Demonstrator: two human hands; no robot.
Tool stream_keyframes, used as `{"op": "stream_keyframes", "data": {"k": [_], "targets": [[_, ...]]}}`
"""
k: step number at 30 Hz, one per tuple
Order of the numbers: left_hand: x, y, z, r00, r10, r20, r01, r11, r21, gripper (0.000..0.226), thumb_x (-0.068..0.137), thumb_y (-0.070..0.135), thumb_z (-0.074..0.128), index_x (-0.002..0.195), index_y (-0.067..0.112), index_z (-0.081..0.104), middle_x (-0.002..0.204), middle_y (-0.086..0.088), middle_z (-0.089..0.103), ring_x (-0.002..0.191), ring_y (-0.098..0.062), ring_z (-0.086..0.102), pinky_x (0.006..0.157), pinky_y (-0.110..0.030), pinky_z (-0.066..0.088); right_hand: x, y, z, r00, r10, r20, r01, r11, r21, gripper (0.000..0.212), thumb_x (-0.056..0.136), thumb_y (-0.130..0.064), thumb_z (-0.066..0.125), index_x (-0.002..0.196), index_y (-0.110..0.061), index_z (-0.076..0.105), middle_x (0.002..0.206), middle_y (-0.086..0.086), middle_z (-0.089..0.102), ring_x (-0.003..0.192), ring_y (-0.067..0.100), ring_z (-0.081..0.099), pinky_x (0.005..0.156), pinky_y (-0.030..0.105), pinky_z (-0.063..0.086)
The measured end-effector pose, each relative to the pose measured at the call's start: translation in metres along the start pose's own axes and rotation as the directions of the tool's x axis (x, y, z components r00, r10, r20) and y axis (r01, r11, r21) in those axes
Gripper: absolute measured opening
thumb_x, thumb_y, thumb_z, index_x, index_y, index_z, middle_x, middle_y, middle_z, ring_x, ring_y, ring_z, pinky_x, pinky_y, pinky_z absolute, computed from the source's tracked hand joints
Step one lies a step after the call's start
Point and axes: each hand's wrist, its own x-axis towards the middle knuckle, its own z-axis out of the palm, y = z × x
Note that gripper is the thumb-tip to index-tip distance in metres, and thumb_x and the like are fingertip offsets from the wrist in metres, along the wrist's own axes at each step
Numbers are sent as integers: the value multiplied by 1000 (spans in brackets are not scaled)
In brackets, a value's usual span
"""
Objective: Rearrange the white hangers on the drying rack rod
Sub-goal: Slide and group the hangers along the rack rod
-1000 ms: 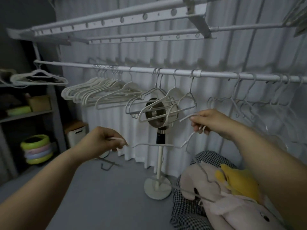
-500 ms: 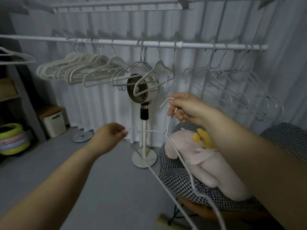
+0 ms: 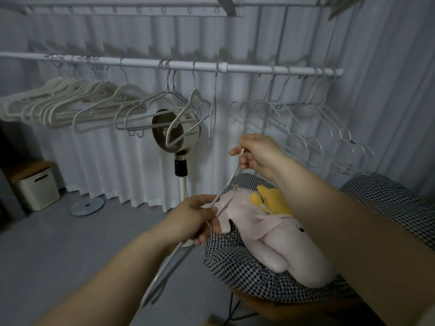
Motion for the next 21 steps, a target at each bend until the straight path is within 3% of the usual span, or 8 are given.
{"op": "stream_keyframes", "data": {"k": [3, 5, 8, 9, 11, 15, 21], "targets": [[28, 3, -2, 999, -1, -52, -2, 998, -61, 18, 96, 5, 35, 100, 15, 49, 36, 0, 55, 22, -8, 39, 28, -9, 28, 25, 2, -12, 1000, -30, 7, 31, 997, -68, 23, 94, -7, 37, 117, -10, 37, 82, 15, 60, 28, 6, 47, 34, 15, 43], [50, 7, -4, 994, -4, -105, -4, 997, -81, 20, 96, 5, 35, 113, 11, 44, 33, -1, 52, 20, -8, 38, 28, -9, 26, 46, 3, -24, 993, -110, -45, 96, 964, -247, 37, 94, -15, 42, 130, -11, 35, 93, 11, 60, 40, 8, 55, 40, 17, 47], [91, 18, -2, 987, 19, -157, -30, 998, -63, 26, 96, 6, 35, 121, 10, 42, 31, -1, 49, 21, -9, 38, 29, -11, 25, 80, -1, -49, 941, -326, -94, 211, 781, -588, 37, 92, -20, 48, 127, -9, 47, 117, 9, 57, 94, 18, 60, 76, 21, 43], [103, 22, -1, 985, 32, -168, -43, 997, -62, 26, 96, 7, 35, 121, 11, 43, 31, 0, 49, 21, -9, 38, 30, -12, 25, 91, -2, -59, 921, -377, -97, 213, 697, -685, 34, 91, -19, 48, 124, -9, 51, 124, 9, 55, 110, 22, 53, 86, 22, 38], [126, 32, 3, 983, 65, -174, -81, 993, -88, 28, 96, 6, 35, 122, 9, 43, 31, -1, 48, 21, -9, 38, 30, -11, 27, 107, -6, -77, 883, -461, -92, 188, 525, -830, 31, 91, -19, 48, 120, -11, 55, 131, 10, 50, 124, 26, 39, 99, 26, 30], [175, 56, 10, 967, 143, -209, -159, 985, -60, 33, 97, 7, 33, 129, 5, 39, 31, 0, 48, 22, -8, 39, 30, -12, 27, 138, -17, -108, 860, -505, -72, 126, 347, -929, 35, 90, -19, 47, 125, -14, 49, 137, 8, 41, 128, 26, 28, 103, 31, 25], [226, 72, 7, 939, 155, -306, -182, 981, -63, 35, 96, 10, 35, 131, 6, 38, 32, 0, 50, 24, -8, 40, 35, -17, 25, 172, -14, -126, 929, -368, -22, 61, 211, -976, 45, 90, -27, 43, 132, -15, 35, 127, 8, 54, 120, 27, 41, 94, 35, 28]]}}
